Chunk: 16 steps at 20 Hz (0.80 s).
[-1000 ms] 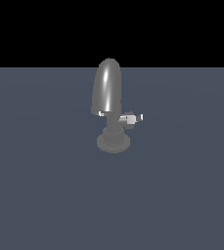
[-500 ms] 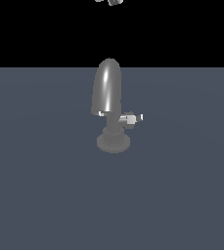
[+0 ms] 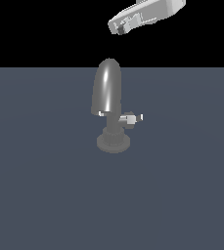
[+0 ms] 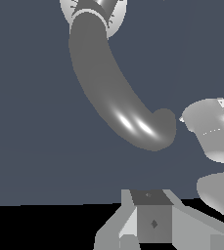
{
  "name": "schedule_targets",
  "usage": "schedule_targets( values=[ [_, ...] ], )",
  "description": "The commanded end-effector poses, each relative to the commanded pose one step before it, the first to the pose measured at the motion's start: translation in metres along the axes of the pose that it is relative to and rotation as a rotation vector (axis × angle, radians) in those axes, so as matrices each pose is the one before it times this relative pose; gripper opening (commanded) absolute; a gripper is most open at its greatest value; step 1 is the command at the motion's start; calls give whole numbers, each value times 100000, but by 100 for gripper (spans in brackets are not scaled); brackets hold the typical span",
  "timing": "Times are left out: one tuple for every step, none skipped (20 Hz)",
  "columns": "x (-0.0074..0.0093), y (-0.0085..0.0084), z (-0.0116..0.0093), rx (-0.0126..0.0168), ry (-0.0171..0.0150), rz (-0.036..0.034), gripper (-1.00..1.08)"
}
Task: Turn on the faucet by rotating a designated handle.
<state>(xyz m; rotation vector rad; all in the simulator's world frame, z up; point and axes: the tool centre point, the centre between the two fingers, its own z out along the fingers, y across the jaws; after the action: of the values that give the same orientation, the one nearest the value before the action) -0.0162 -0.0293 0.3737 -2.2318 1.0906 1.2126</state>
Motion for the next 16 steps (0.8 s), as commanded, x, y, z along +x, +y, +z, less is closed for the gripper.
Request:
schedule_targets(
  values=[
    [1660, -353, -155, 2859, -5833, 5170, -100],
    [640, -144, -61, 1125, -2240, 2007, -100],
    [632, -143, -61, 1115, -2216, 1986, -100],
    [626, -142, -61, 1108, -2197, 1970, -100],
    [621, -141, -61, 1101, -2179, 1955, -100],
    [613, -140, -61, 1090, -2154, 1933, -100],
    [607, -139, -61, 1081, -2133, 1916, -100],
    [606, -140, -61, 1084, -2130, 1916, -100],
    [607, -140, -60, 1090, -2134, 1923, -100],
    [610, -141, -60, 1098, -2143, 1934, -100],
    [611, -141, -59, 1103, -2145, 1939, -100],
    [610, -141, -58, 1104, -2142, 1939, -100],
    [610, -141, -58, 1106, -2138, 1938, -100],
    [610, -141, -56, 1108, -2135, 1939, -100],
    [613, -141, -56, 1116, -2144, 1950, -100],
    [618, -141, -55, 1125, -2155, 1963, -100]
  ],
)
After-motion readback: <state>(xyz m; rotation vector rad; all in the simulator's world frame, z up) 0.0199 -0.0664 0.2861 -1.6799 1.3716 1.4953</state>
